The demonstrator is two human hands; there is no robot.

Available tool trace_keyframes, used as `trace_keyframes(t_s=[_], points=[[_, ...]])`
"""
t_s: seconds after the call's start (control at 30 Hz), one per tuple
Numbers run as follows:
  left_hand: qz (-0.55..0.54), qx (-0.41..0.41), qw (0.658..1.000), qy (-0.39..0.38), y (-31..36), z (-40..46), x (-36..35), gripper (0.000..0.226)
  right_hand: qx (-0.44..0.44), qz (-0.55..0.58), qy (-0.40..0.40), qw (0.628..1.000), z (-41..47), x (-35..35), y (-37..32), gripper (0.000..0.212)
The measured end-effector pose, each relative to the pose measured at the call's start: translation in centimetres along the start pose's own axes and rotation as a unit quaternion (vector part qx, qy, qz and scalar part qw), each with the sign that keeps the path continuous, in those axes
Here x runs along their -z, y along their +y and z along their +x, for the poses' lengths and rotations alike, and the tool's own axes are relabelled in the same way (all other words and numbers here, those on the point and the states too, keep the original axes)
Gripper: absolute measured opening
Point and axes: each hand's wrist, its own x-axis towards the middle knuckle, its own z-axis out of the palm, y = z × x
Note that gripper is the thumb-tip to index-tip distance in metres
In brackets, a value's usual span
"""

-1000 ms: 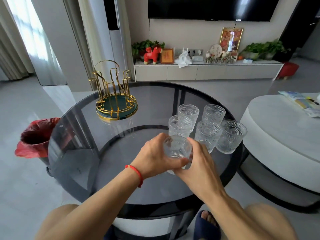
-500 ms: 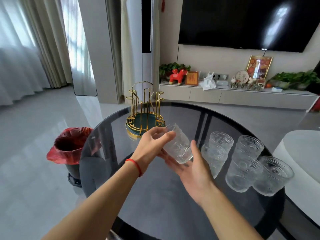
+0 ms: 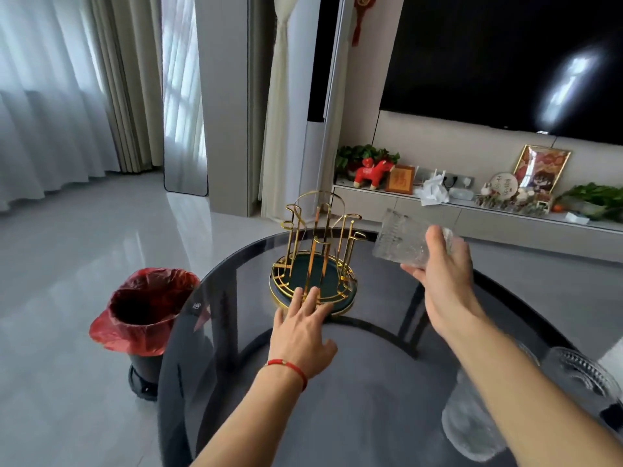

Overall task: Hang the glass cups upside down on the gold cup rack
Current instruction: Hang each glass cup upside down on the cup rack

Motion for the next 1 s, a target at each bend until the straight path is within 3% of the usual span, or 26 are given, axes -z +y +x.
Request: trace_keyframes(t_s=[0.2, 0.4, 0.53, 0.63, 0.83, 1.0], points=[[-0.011, 0.018, 1.000, -0.017, -0.7, 1.2, -0.1, 0.068, 0.068, -0.095, -0.030, 0.993, 8.9, -4.6, -3.9, 0.062], [-0.051, 0.034, 0.998, -0.027, -0.9, 1.5, 0.1, 0.067, 0.152, -0.204, -0.084, 0.964, 12.3, -11.1, -4.4, 0.062], [-0.074, 0.039, 0.996, -0.037, -1.0, 1.7, 0.2, 0.068, 0.131, -0.203, -0.115, 0.964, 13.8, -13.5, -3.1, 0.061], [-0.093, 0.042, 0.994, -0.045, -1.0, 1.7, 0.3, 0.069, 0.109, -0.209, -0.182, 0.955, 14.7, -13.8, -1.7, 0.064], [-0.093, 0.047, 0.993, -0.050, -0.9, 1.9, 0.3, 0.069, 0.097, -0.252, -0.335, 0.903, 15.8, -14.0, 0.2, 0.071], [-0.084, 0.060, 0.993, -0.049, -0.6, 2.0, 0.5, 0.068, 0.106, -0.332, -0.374, 0.860, 16.1, -15.3, 1.6, 0.072]])
